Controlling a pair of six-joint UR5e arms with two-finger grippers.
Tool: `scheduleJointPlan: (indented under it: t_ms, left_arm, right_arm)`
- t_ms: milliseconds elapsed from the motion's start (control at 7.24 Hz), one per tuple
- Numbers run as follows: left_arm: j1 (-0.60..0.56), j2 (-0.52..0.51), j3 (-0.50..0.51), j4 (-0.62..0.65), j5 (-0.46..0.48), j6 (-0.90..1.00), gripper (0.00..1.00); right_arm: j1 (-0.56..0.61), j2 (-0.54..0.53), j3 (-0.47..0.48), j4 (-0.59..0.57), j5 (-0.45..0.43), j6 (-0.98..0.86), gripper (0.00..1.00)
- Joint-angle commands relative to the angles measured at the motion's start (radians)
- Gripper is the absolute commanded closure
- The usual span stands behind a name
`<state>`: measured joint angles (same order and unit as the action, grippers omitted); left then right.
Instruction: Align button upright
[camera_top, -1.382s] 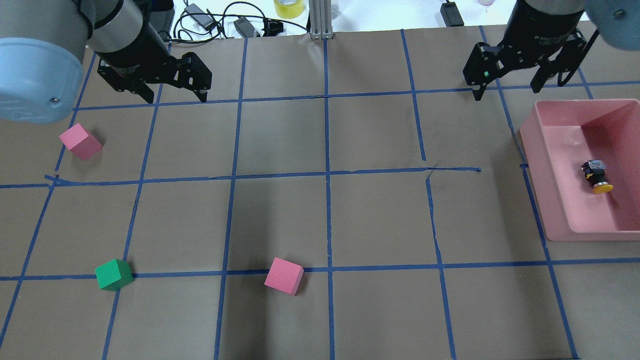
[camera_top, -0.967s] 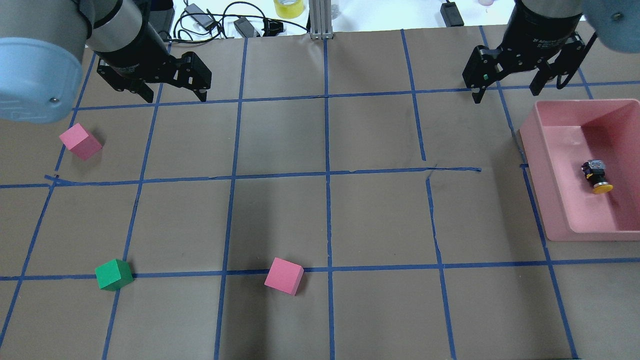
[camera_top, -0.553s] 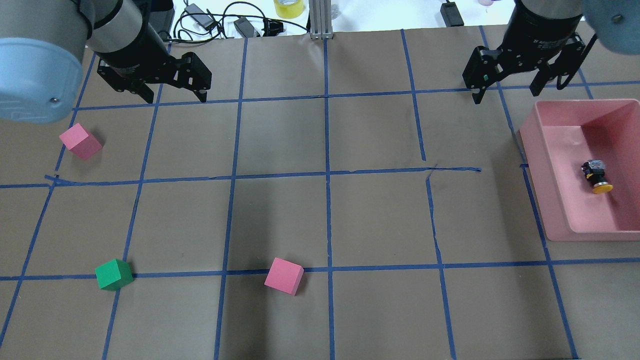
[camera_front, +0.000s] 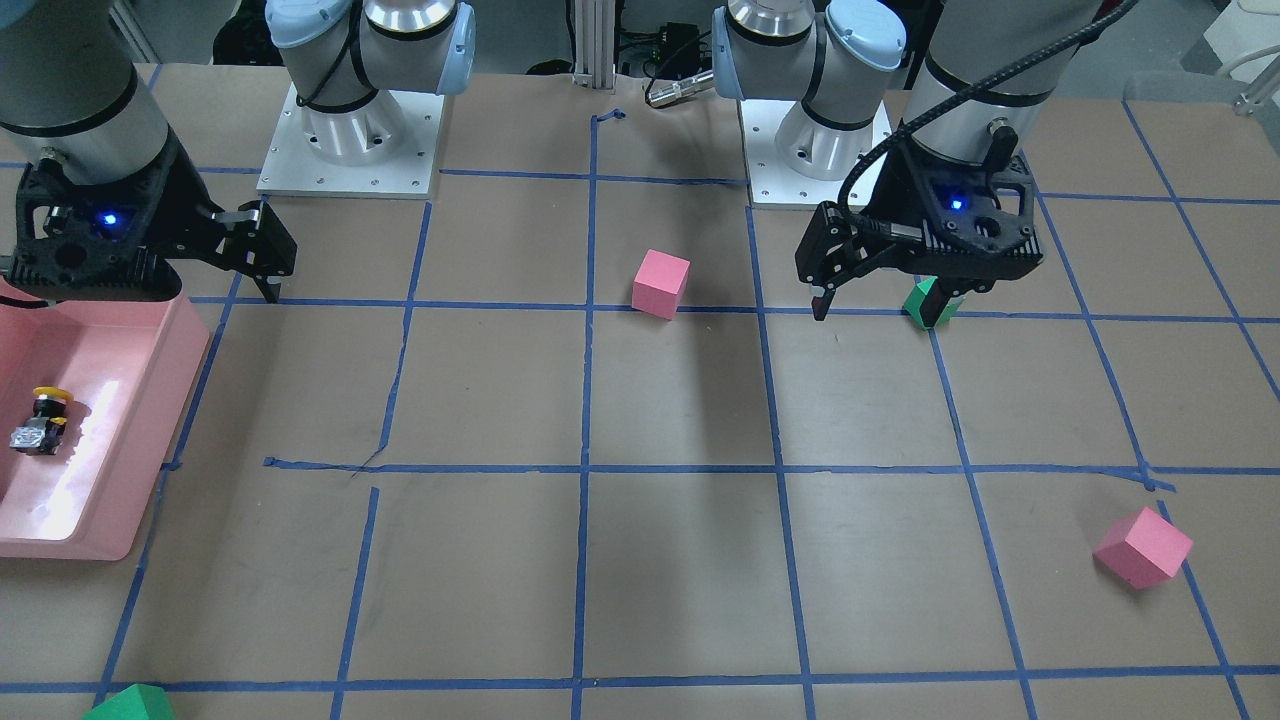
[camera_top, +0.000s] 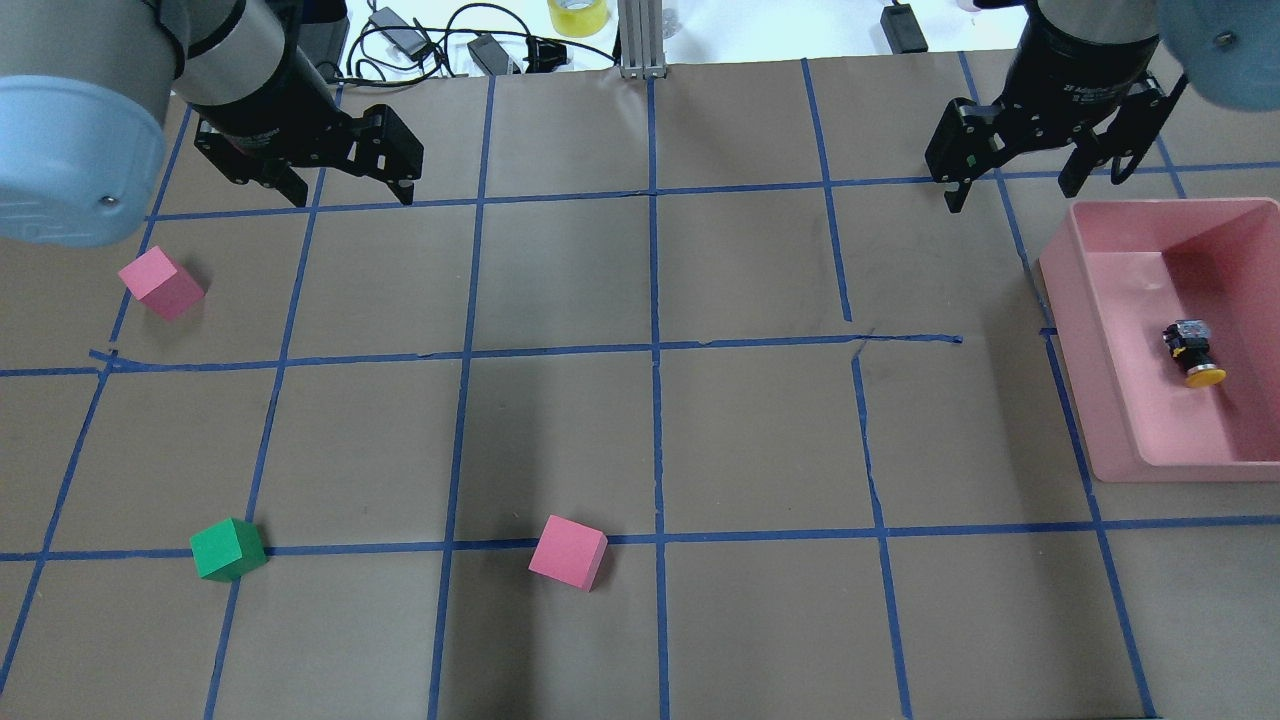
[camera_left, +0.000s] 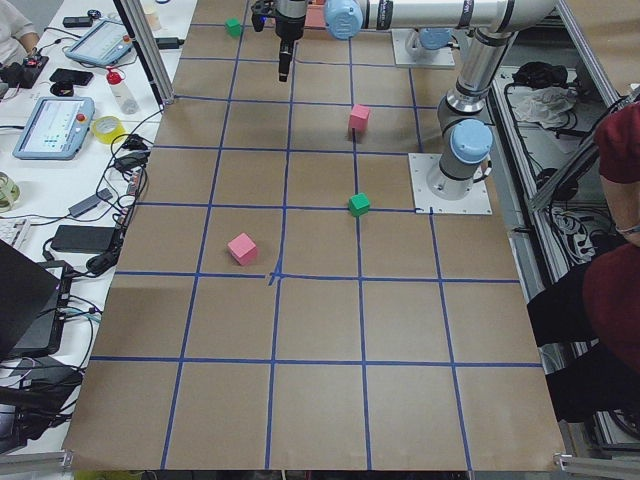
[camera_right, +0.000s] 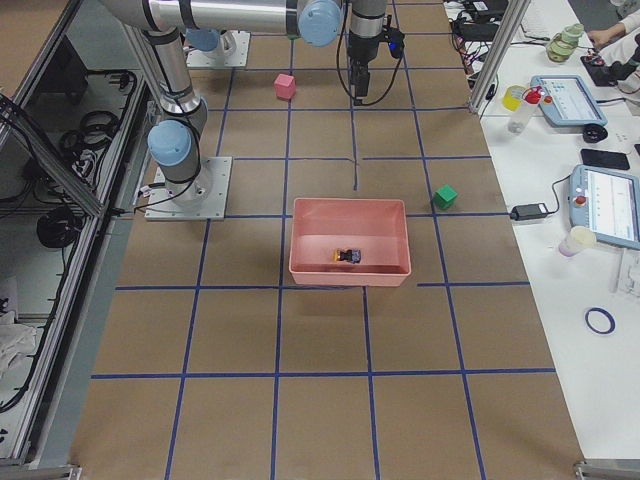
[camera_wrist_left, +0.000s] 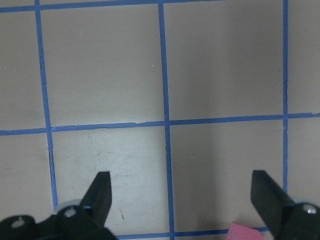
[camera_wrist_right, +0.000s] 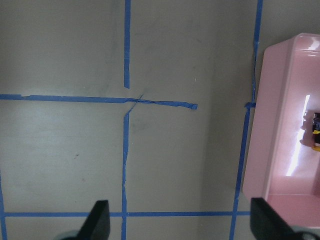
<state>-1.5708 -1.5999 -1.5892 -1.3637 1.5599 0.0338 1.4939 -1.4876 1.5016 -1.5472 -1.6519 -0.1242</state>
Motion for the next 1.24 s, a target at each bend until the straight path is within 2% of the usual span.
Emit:
scheduleJointPlan:
  t_ms: [0,138,414,691,829,967,1105]
  left_arm:
    - [0.000,0.002,0.000,0.000,0.000,-0.002,0.00]
    - [0.000,0.002,0.000,0.000,0.000,-0.002,0.00]
    - [0.000,0.002,0.000,0.000,0.000,-0.003,0.00]
    - [0.000,0.000,0.000,0.002,0.000,-0.003,0.00]
    - [-0.002,0.000,0.000,0.000,0.000,-0.006,0.00]
    - [-0.002,0.000,0.000,0.000,0.000,-0.008,0.00]
    - [-0.003,0.000,0.000,0.000,0.000,-0.011,0.00]
  right_arm:
    - [-0.009,0.003,0.000,-0.005,-0.002,0.002,0.00]
    - [-0.042,0.003,0.002,-0.049,-0.023,-0.005,0.00]
    - [-0.198,0.015,0.003,-0.118,-0.046,-0.032,0.00]
    - [-0.314,0.076,0.014,-0.230,-0.048,-0.095,0.00]
    - [-0.349,0.084,0.040,-0.276,-0.048,-0.109,0.00]
    - [-0.394,0.092,0.092,-0.310,-0.042,-0.130,0.00]
    - [-0.443,0.108,0.165,-0.394,-0.033,-0.165,0.00]
